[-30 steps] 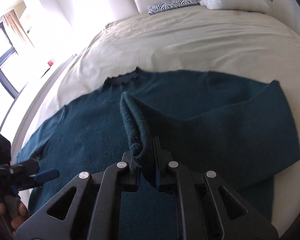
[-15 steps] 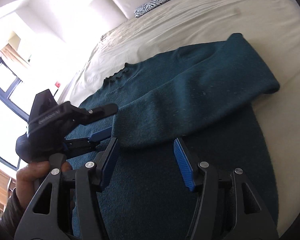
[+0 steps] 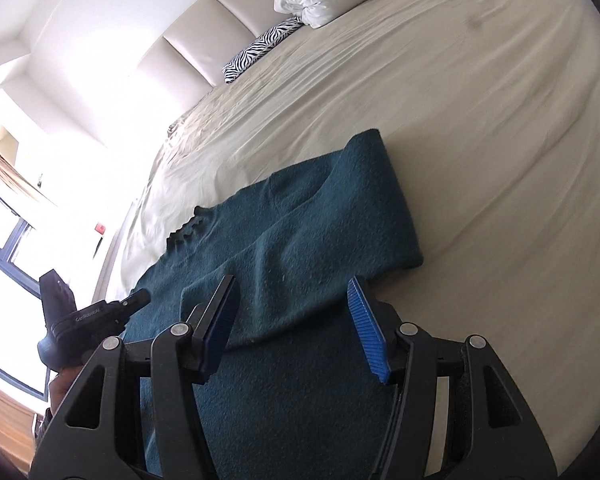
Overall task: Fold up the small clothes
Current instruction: 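Fold the held sleeve across the sweater body with the right gripper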
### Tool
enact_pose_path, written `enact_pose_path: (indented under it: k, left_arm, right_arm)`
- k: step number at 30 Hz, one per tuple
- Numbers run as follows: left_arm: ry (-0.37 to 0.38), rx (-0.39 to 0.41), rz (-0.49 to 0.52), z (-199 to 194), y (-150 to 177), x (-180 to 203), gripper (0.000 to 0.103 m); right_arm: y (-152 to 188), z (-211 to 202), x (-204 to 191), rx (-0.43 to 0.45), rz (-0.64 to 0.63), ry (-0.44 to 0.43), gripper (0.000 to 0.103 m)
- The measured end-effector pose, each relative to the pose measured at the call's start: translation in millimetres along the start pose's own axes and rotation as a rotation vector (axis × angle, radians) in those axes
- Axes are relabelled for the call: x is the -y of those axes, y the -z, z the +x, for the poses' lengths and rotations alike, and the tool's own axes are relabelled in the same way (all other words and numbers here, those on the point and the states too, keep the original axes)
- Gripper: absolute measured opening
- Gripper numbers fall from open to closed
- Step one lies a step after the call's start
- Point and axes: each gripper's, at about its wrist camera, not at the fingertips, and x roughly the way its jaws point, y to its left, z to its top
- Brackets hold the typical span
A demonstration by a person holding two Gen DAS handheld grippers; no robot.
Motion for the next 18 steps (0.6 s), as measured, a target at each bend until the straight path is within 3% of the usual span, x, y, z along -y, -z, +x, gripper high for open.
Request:
enact_pose_path:
  k: [3, 4, 5, 7, 8, 12, 17, 18]
  left_arm:
    - [0.015, -0.087, 0.048, 16, 9, 11, 0.001]
    - [0.008, -0.117, 0.059, 26, 15, 19, 0.017]
    - [0.027, -0.141, 0.049, 34, 20, 22, 0.047]
    - [0.070, -0.133, 0.025, 42, 28, 29, 0.067]
    - [0.067, -0.125, 0.029, 43, 29, 33, 0.069]
    - [0.094, -0.154, 0.033, 54, 27, 44, 0.068]
    - [0.101, -0.186, 0.029, 62, 31, 49, 0.031]
    - [0.103, -0.190, 0.039, 63, 33, 52, 0.029]
  right_arm:
    - [-9, 3, 13, -0.001, 0.064, -0.007, 0.055]
    - [-9, 3, 15, 0.001, 0.074, -0.017, 0.055]
    - [-6, 4, 16, -0.002, 0.076, -0.017, 0.055]
    - [2, 11, 15, -0.026, 0.079, -0.019, 0.055]
    - [8, 14, 15, -0.042, 0.080, -0.021, 0.055]
    - [21, 20, 19, -0.062, 0.090, -0.020, 0.055]
    - [25, 21, 23, -0.061, 0.108, -0.032, 0.055]
    - [26, 21, 22, -0.062, 0.104, -0.032, 0.055]
